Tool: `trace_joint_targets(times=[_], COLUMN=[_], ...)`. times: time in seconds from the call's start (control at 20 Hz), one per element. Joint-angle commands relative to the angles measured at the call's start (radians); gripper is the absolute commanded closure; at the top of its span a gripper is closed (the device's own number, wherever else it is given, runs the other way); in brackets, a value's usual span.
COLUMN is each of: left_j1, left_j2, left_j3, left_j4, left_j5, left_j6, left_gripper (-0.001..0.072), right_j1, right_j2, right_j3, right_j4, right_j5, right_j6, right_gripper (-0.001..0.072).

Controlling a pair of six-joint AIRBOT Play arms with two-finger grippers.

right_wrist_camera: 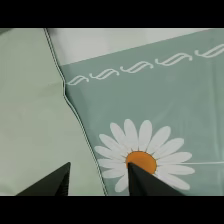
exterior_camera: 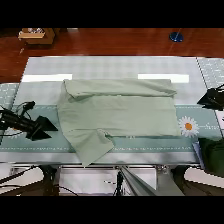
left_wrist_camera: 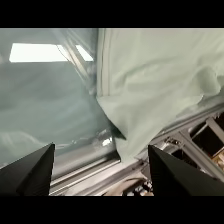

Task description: Fold the shirts.

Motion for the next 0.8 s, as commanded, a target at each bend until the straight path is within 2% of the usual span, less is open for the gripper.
trace_joint_targets(times=[0.0, 0.15, 0.4, 0.45, 0.6, 0.65, 0.7, 0.75], left_j1=[-0.039, -0.085, -0.224, -0.252, -0.334, -0.355, -0.365, -0.365], left_j2=[0.007, 0.006, 0.006, 0.006, 0.006, 0.006, 0.006, 0.006], left_j3=[-0.100, -0.124, -0.125, -0.125, -0.125, -0.125, -0.125, -0.125], left_j4=[-0.070, -0.183, -0.194, -0.195, -0.196, -0.196, -0.196, -0.196], left_j5=[0.068, 0.176, 0.343, 0.376, 0.434, 0.432, 0.425, 0.410], left_j6=[0.006, 0.010, -0.001, -0.003, -0.021, -0.011, 0.003, 0.015], left_gripper=[0.0037, 0.0043, 0.0065, 0.0162, 0.0538, 0.0641, 0.0678, 0.0679], right_j1=[-0.008, -0.008, -0.008, -0.008, -0.008, -0.008, -0.008, -0.008], right_j2=[0.035, 0.064, 0.106, 0.114, 0.140, 0.150, 0.158, 0.161], right_j3=[-0.018, -0.019, -0.019, -0.019, -0.019, -0.019, -0.019, -0.019], right_j4=[0.039, 0.048, 0.050, 0.050, 0.069, 0.068, 0.064, 0.047], right_j5=[-0.014, -0.019, -0.023, -0.023, -0.023, -0.022, -0.020, -0.014], right_j6=[-0.004, -0.003, -0.003, -0.003, -0.002, 0.002, 0.008, 0.014], right_gripper=[0.0241, 0.0242, 0.0242, 0.0242, 0.0242, 0.0242, 0.0242, 0.0242])
